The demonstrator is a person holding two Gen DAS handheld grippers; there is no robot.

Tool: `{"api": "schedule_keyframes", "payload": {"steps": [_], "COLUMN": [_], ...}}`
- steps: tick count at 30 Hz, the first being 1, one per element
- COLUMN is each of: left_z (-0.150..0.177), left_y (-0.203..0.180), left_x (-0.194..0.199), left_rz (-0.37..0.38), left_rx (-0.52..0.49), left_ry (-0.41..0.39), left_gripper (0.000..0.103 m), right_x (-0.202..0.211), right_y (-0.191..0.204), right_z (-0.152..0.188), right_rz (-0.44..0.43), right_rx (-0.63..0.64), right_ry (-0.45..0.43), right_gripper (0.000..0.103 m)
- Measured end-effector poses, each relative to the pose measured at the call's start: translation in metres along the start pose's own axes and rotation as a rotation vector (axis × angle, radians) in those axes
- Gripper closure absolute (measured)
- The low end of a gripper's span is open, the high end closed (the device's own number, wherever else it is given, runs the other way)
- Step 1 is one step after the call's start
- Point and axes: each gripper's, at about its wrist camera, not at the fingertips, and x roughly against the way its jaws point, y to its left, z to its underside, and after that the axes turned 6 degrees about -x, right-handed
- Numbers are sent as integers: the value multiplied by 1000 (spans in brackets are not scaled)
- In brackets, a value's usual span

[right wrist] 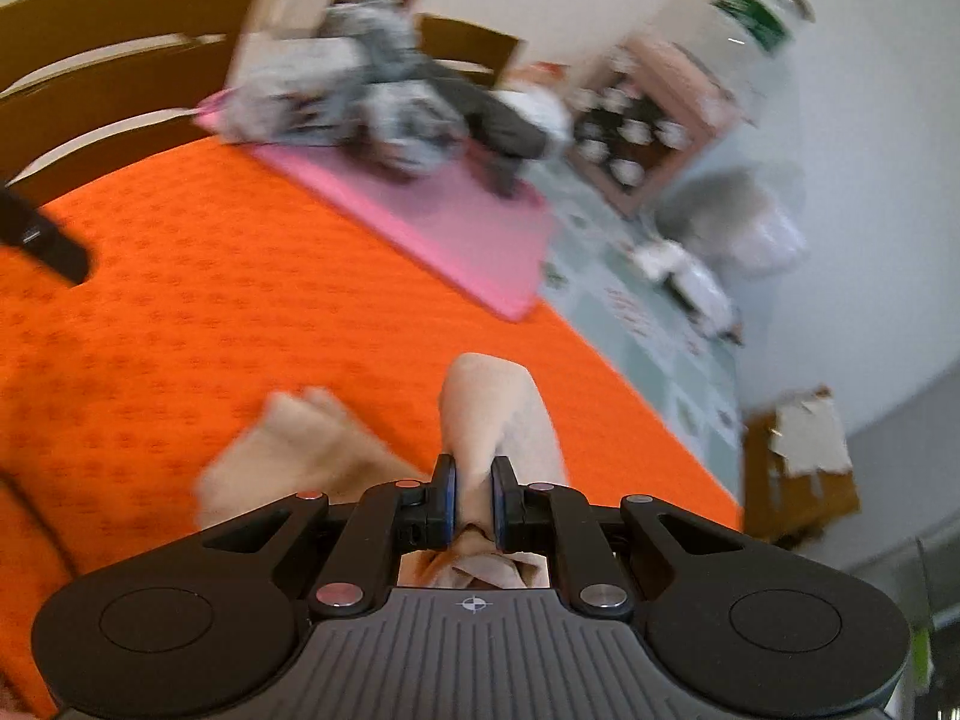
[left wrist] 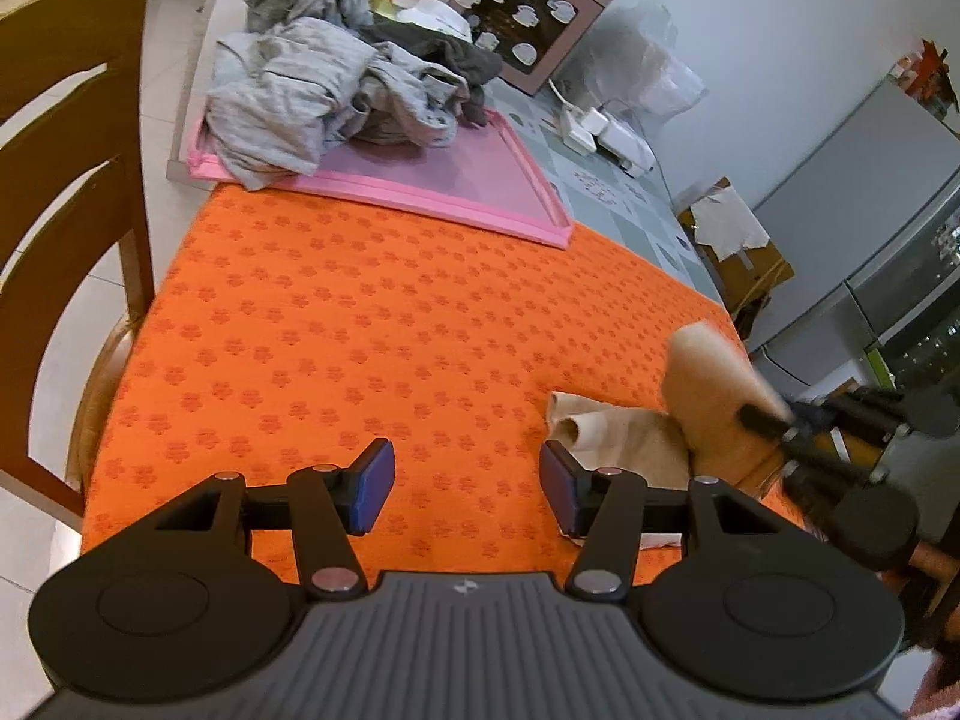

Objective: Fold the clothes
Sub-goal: 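Fold the lifted end over the bundle with the right gripper and release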

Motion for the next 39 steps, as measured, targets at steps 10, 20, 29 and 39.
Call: {"api": "schedule_keyframes", "payload": {"steps": [10,20,29,39], "left_z": [-4,-17,-17,6], "left_y": [-6,-43,-90,-124], "left_x": [-1,-31,-65,-116], "left_rz": [-10,46,113,88], "left_rx": [-39,-128,-255,-381], "left_ry": [10,14,16,122], "left_gripper": [43,44,52,69], "right_x": [-30,-19,15,-29], "right_y": [75,57,-32,-83], "right_z": [7,22,49,90], "right_rz": [-118,-282,-354,-253], "right_rx": [61,-105,-423,-568], "right_ry": [34,-9,-84,14], "right_gripper": [88,70,70,71]}}
